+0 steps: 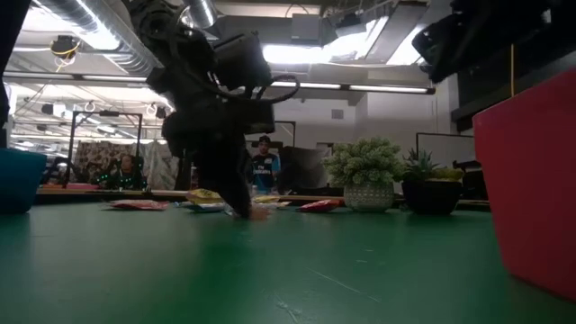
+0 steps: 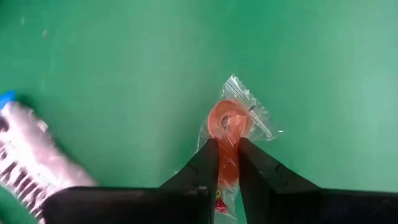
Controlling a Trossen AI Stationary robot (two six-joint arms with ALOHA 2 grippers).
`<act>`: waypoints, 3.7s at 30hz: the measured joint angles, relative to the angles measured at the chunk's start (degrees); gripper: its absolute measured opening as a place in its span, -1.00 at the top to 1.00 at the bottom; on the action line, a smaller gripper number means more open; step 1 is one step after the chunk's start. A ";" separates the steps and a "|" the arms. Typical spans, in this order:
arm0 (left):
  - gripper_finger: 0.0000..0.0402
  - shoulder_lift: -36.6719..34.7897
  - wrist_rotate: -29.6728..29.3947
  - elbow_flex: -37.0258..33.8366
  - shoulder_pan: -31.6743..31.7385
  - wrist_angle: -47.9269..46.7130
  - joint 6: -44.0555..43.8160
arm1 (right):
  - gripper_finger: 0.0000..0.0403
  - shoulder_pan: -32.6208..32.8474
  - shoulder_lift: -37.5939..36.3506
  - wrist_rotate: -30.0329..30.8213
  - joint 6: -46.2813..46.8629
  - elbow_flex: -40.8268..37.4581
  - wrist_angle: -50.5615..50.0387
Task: Sort candy
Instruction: Put the transparent candy into the orange bin, then put the red candy into the yellow bin
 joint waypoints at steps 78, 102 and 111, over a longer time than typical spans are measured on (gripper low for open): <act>0.22 -0.21 -1.42 23.83 -42.59 -36.87 -73.33 | 0.33 -9.73 21.67 25.08 -23.86 0.04 25.56; 0.22 -0.21 -2.50 23.83 -42.48 -36.83 -72.11 | 0.33 -20.22 35.97 25.58 -27.43 0.04 26.90; 0.22 -0.21 -3.94 23.83 -42.48 -36.53 -72.09 | 0.33 -20.06 36.85 27.81 -28.27 0.02 30.15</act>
